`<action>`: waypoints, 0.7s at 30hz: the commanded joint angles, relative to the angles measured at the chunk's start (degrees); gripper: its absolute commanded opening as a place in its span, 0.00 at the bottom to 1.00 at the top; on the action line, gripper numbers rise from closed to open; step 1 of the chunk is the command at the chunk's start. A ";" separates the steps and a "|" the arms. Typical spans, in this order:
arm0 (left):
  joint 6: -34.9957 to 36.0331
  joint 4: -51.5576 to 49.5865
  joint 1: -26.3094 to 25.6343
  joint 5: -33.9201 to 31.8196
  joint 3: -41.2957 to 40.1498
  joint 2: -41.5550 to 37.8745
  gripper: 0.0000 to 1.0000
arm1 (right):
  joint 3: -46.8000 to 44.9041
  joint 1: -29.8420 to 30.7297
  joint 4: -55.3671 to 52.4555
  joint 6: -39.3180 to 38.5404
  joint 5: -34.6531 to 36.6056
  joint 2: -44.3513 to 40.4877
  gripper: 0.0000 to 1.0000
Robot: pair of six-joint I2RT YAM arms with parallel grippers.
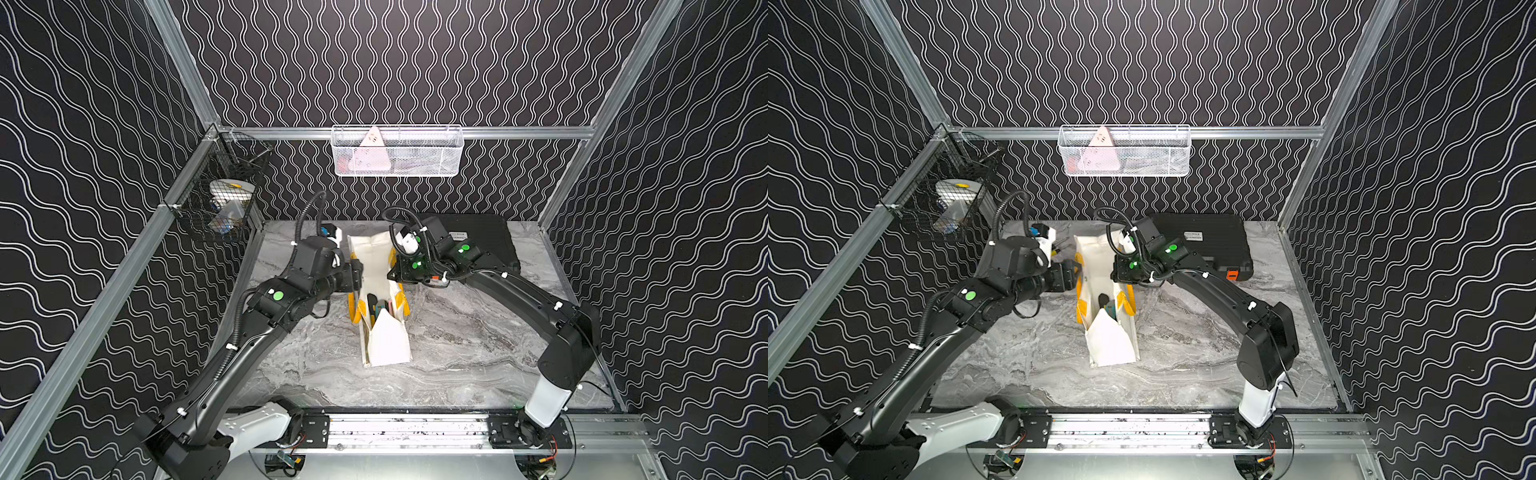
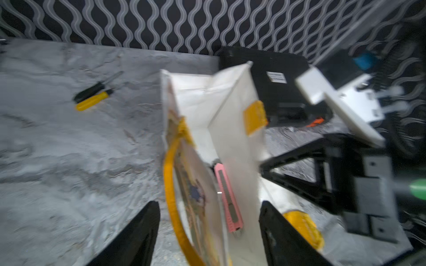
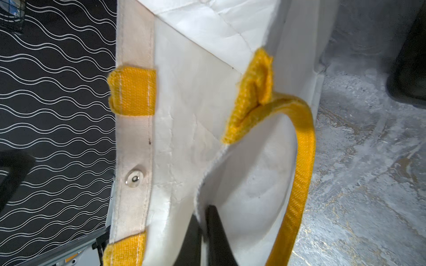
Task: Place the art knife into the pouch
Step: Close the pouch at the center of the board.
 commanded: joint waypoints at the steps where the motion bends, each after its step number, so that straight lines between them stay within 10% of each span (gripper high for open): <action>1: -1.31 -2.73 6.28 -2.64 -2.96 -2.26 0.74 | 0.08 -0.01 0.98 -0.93 0.28 -0.76 0.00; 16: -18.57 15.16 9.72 3.14 -23.55 -0.75 0.67 | 0.48 0.13 1.79 -1.19 -1.86 -0.25 0.02; 21: -21.28 20.22 2.02 -1.39 -23.01 4.34 0.66 | 0.84 0.34 1.93 -1.06 -1.69 -0.40 0.41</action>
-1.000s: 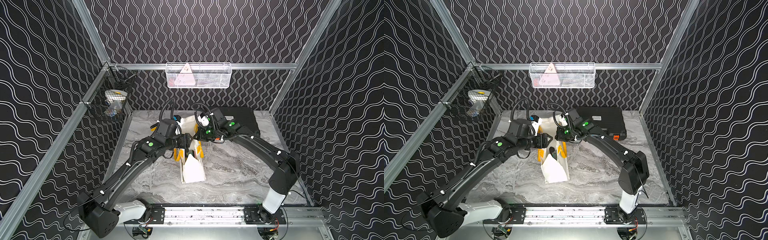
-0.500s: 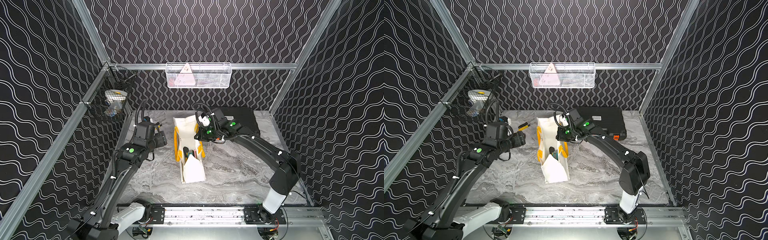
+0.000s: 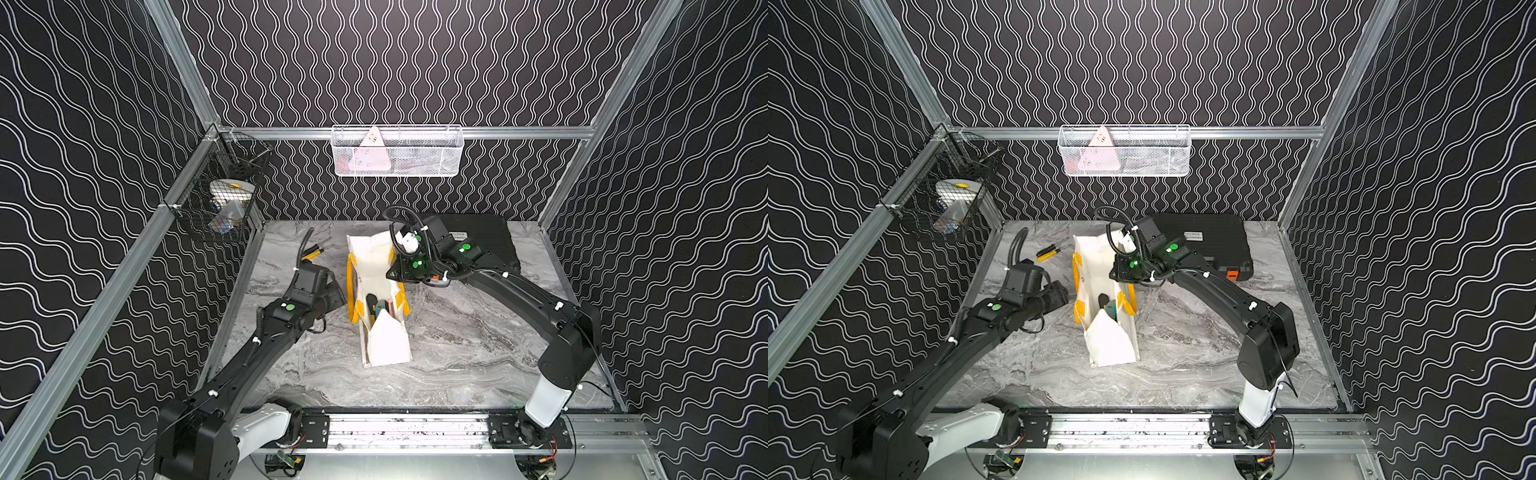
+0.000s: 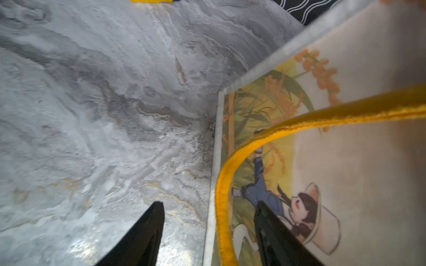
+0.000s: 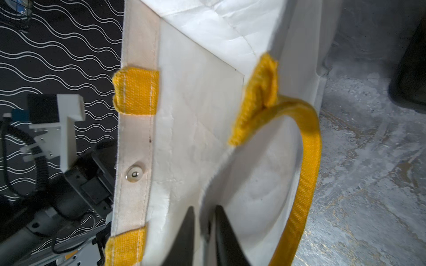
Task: Place the art knife into the pouch
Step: Close the pouch at the center of the board.
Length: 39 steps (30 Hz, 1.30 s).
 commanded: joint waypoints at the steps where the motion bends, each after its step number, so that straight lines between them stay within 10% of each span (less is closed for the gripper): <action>1: -3.43 5.98 -4.89 -4.02 1.50 3.24 0.66 | 0.62 0.21 1.84 -0.01 -0.56 -0.54 0.50; 9: -4.71 8.50 -12.62 -8.78 3.63 6.71 0.65 | 2.26 1.20 -0.39 -1.02 1.66 0.38 0.72; 39: -1.91 4.71 -15.05 -15.82 -0.39 3.37 0.64 | 22.32 9.24 -21.90 -4.87 22.20 13.71 0.59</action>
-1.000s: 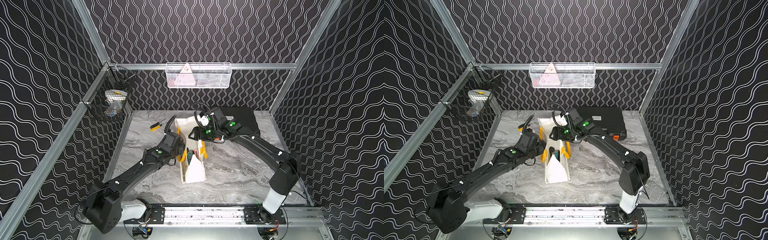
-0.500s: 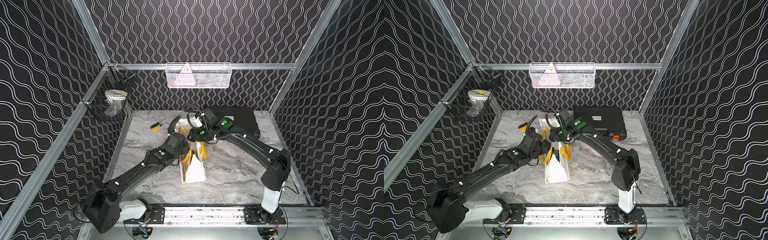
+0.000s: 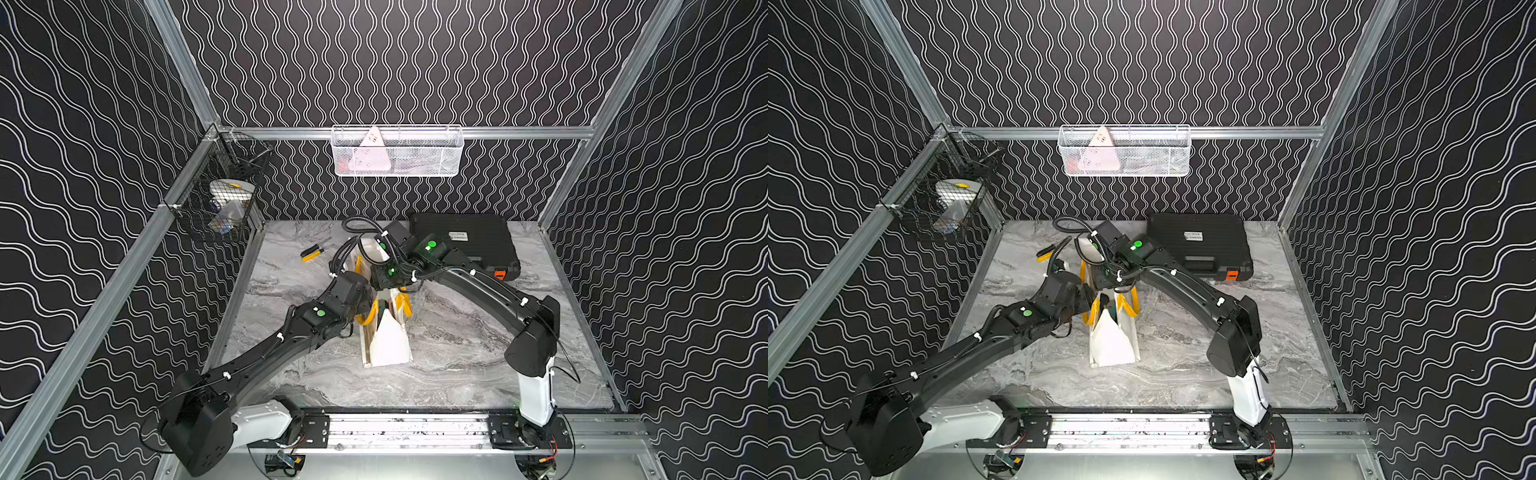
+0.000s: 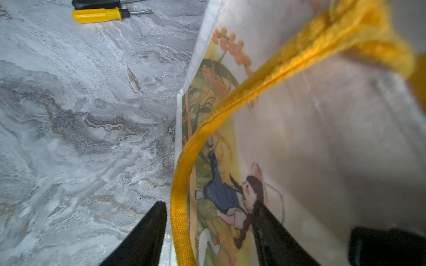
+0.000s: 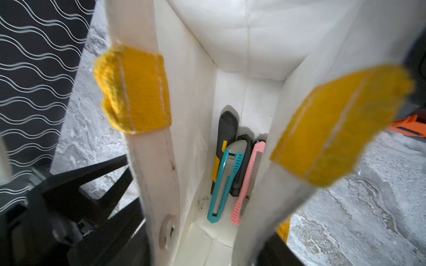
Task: Place the art knife into the pouch
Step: Close the pouch at the center of the board.
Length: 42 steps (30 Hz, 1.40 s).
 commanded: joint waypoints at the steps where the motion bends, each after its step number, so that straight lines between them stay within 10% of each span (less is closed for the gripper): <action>1: 0.76 -0.75 -0.08 -1.63 -0.67 -0.02 0.64 | 2.30 0.60 -3.63 -0.41 2.73 0.62 0.59; 36: 0.15 2.43 -0.18 0.48 -1.89 0.45 0.62 | 20.04 6.25 -15.71 1.18 13.32 11.34 0.23; 42: 0.29 2.37 -0.17 0.32 -2.17 0.08 0.62 | 20.91 6.32 -15.96 1.18 13.36 12.04 0.00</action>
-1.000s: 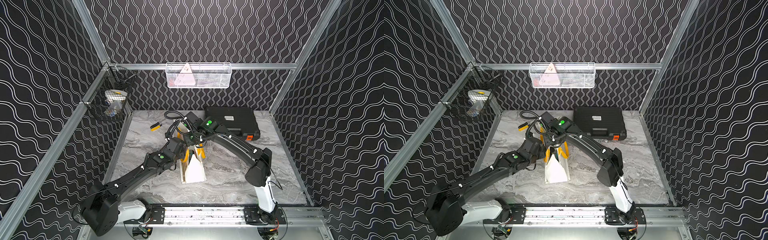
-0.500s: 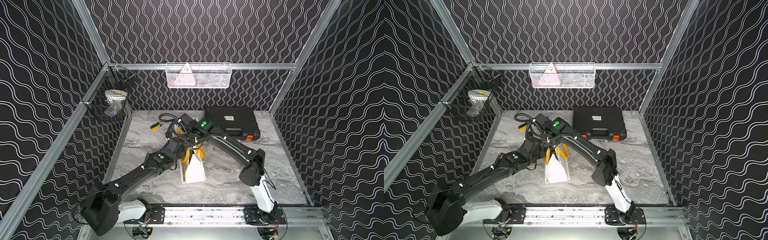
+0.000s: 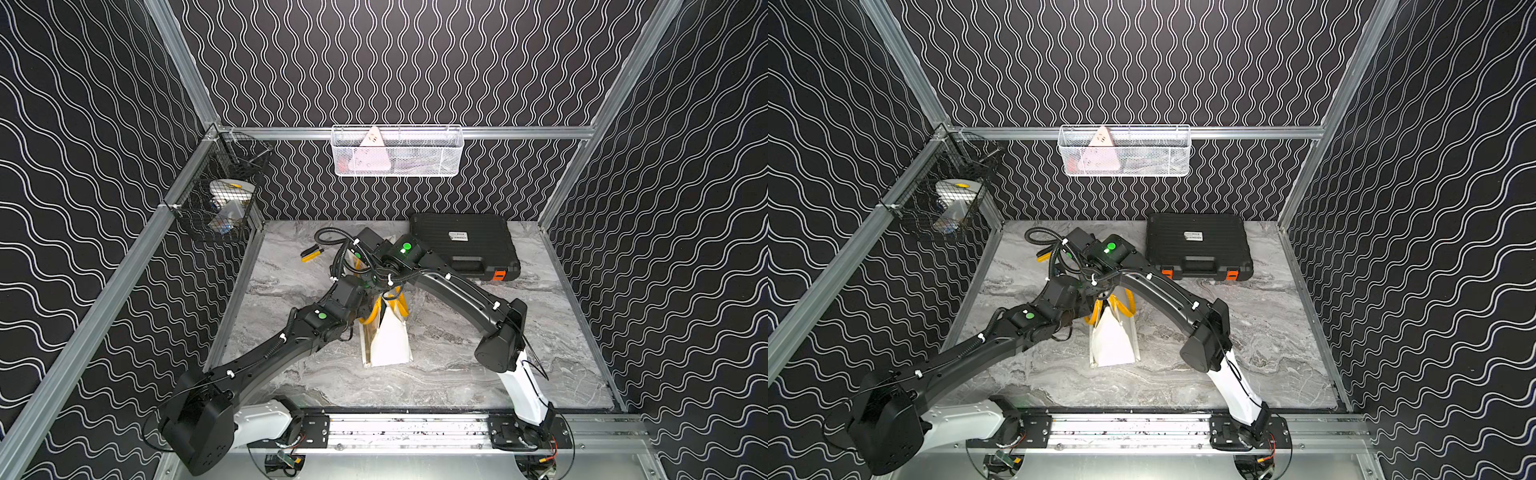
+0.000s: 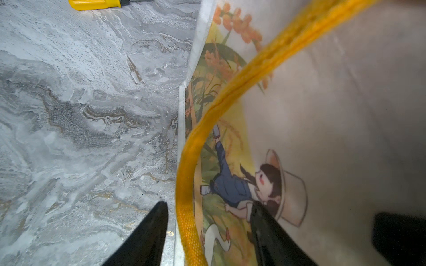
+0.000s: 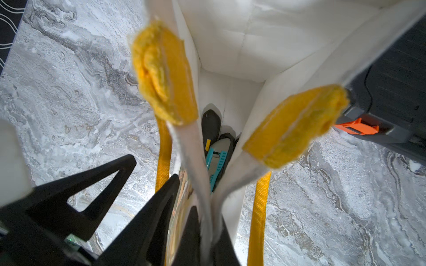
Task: Place the art knife into the pouch
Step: Close the pouch at the center of the board.
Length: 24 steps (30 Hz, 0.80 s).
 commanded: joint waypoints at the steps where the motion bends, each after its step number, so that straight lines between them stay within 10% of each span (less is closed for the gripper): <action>1: 0.37 0.42 -0.09 -0.24 -0.19 -0.43 0.62 | 1.00 0.20 -1.21 0.67 0.77 0.75 0.00; 24: 8.02 -12.84 0.17 -10.93 8.96 -6.41 0.84 | -5.24 -5.12 1.01 -2.69 4.28 -3.87 0.00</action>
